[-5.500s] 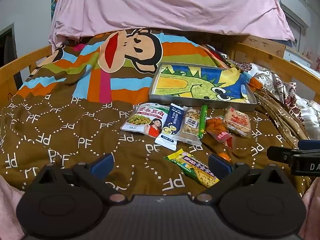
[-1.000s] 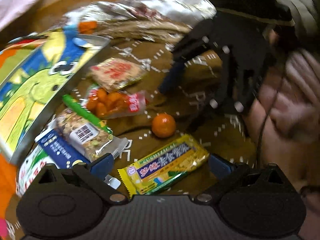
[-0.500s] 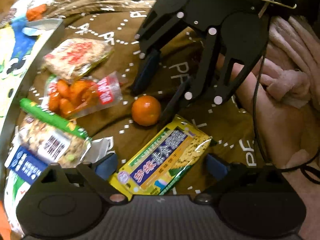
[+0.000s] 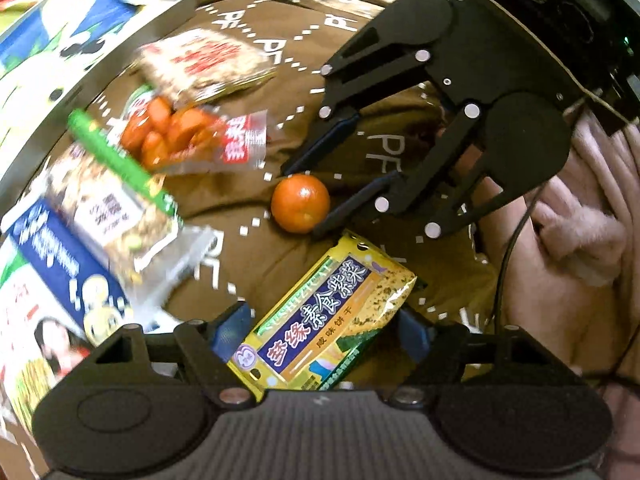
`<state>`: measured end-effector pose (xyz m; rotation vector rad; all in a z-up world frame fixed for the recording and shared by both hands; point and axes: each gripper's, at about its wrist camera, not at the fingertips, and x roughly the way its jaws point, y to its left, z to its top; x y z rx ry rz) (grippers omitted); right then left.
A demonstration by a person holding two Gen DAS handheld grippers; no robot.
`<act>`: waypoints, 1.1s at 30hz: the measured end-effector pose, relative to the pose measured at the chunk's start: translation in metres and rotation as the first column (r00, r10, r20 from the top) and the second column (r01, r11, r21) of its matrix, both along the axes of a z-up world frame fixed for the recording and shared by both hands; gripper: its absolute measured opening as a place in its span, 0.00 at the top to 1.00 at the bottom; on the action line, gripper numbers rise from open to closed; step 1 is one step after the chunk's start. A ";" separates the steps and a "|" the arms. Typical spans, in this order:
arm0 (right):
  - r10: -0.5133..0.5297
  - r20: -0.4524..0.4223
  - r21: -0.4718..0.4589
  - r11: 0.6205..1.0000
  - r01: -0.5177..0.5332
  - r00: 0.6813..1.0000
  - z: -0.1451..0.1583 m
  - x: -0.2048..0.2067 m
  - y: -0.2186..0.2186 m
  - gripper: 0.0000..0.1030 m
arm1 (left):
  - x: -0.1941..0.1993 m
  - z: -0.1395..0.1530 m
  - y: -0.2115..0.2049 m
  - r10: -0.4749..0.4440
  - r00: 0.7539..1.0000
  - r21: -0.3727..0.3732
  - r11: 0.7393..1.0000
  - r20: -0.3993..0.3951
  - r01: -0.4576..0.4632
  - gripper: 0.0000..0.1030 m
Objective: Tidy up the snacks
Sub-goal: 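Move left tool to the yellow-green biscuit packet while right tool reaches the mandarin orange, then close left gripper on the biscuit packet while right gripper closes on the orange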
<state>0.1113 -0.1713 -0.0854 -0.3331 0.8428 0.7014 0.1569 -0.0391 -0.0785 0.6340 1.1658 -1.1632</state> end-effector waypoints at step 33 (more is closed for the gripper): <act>-0.090 0.094 -0.001 0.996 0.090 0.992 0.008 -0.006 -0.012 0.66 | -0.042 0.006 0.010 0.472 0.881 -0.061 0.880 0.005 -0.471 0.36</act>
